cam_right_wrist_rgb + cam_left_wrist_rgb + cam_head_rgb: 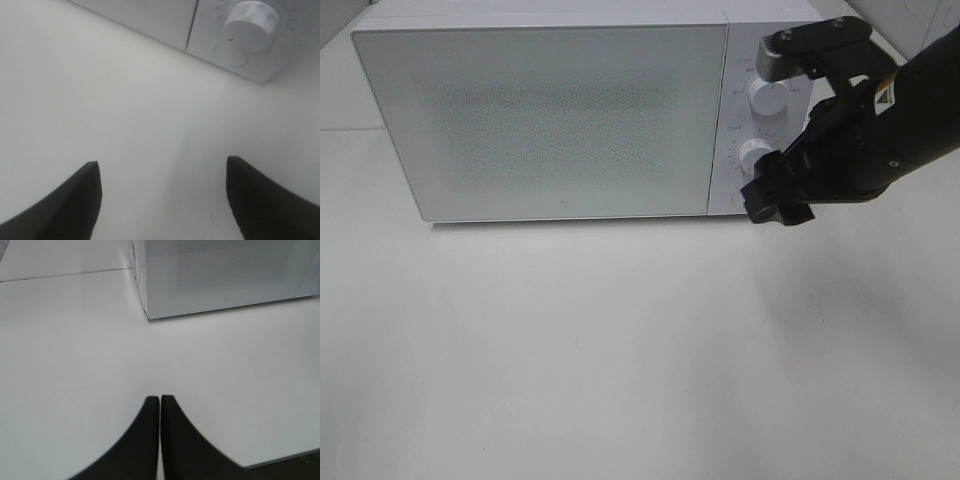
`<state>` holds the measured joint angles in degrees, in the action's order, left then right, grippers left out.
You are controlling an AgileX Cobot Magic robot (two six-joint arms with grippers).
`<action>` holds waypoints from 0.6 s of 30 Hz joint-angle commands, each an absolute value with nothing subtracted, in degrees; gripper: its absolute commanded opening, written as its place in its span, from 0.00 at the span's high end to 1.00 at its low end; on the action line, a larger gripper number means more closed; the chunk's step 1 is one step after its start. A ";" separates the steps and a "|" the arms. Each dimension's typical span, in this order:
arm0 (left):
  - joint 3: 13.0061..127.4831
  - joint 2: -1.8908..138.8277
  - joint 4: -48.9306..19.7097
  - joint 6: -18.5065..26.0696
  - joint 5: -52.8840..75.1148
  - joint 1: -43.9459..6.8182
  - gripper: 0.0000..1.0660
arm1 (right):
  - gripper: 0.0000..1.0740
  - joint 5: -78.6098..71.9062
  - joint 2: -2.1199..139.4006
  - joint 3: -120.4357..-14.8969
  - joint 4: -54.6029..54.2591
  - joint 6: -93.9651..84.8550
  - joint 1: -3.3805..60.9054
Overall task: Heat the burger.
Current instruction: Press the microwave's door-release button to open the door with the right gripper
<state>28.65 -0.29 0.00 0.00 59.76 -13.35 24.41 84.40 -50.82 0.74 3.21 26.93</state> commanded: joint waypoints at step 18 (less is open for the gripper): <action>28.53 -0.57 -0.57 0.40 59.13 -13.35 1.00 | 0.39 42.74 80.16 -51.85 -1.66 9.28 12.43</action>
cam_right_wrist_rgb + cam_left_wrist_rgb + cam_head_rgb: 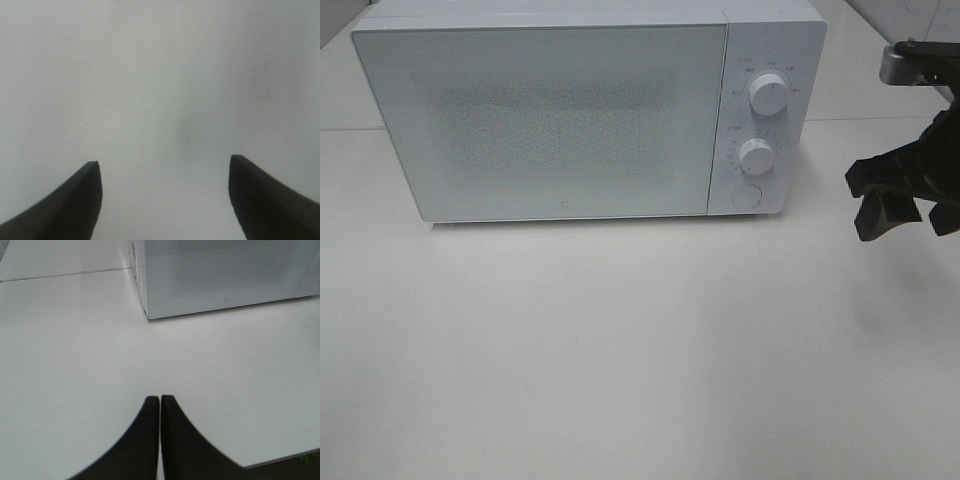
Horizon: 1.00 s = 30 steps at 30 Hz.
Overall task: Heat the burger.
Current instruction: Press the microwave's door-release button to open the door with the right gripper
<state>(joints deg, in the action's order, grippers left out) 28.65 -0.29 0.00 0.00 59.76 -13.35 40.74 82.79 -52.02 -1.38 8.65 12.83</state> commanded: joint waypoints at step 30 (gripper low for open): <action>28.53 -0.57 -0.57 0.40 59.13 -13.35 1.00 | 0.39 53.34 34.21 -30.31 -0.97 8.54 12.61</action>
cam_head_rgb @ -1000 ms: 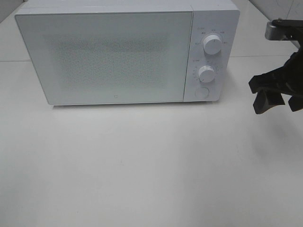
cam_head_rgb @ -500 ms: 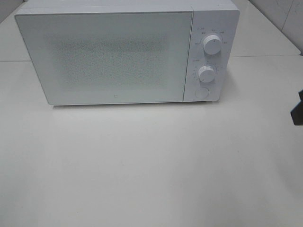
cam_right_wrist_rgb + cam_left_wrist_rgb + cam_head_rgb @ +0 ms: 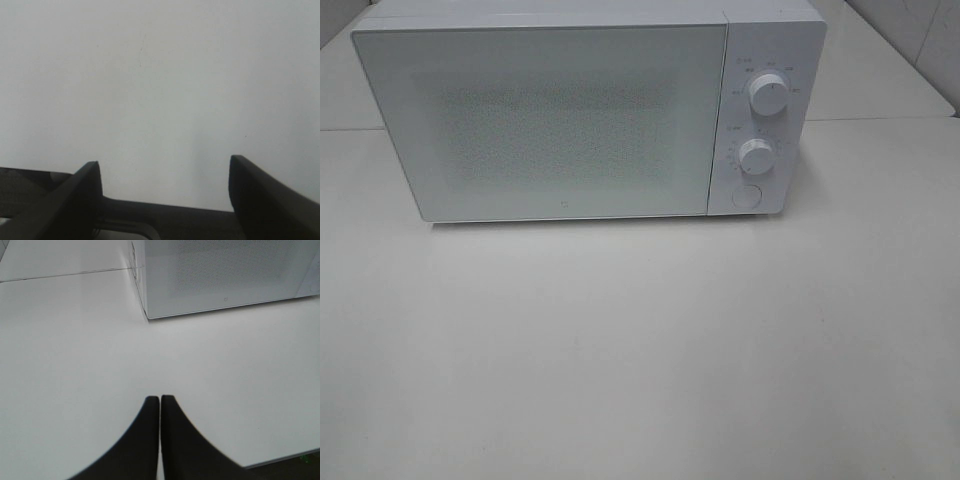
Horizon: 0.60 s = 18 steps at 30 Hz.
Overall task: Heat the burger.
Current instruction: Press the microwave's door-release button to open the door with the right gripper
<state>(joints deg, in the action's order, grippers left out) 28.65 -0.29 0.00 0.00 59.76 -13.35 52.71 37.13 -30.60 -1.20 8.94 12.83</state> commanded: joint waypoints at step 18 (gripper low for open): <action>28.53 -0.57 -0.57 0.40 59.13 -13.35 1.00 | 0.40 56.84 14.50 -28.99 -1.03 -0.74 12.61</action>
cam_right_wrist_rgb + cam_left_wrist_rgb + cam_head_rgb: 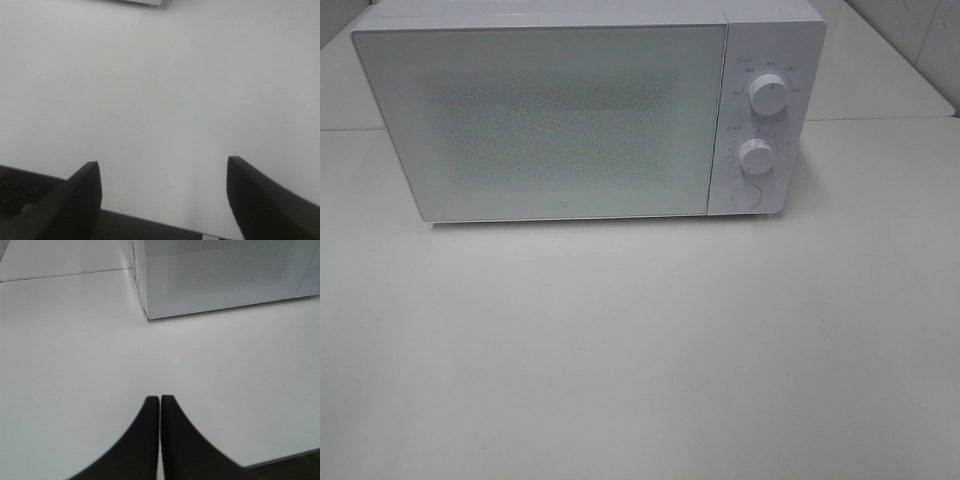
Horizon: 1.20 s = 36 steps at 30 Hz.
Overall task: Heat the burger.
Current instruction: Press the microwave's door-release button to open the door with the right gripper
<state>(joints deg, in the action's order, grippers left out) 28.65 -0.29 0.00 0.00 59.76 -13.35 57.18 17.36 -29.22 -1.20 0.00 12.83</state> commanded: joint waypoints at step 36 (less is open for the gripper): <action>28.53 -0.57 -0.80 0.40 59.13 -13.35 1.00 | 0.40 56.78 -1.89 -28.99 -0.34 0.00 12.61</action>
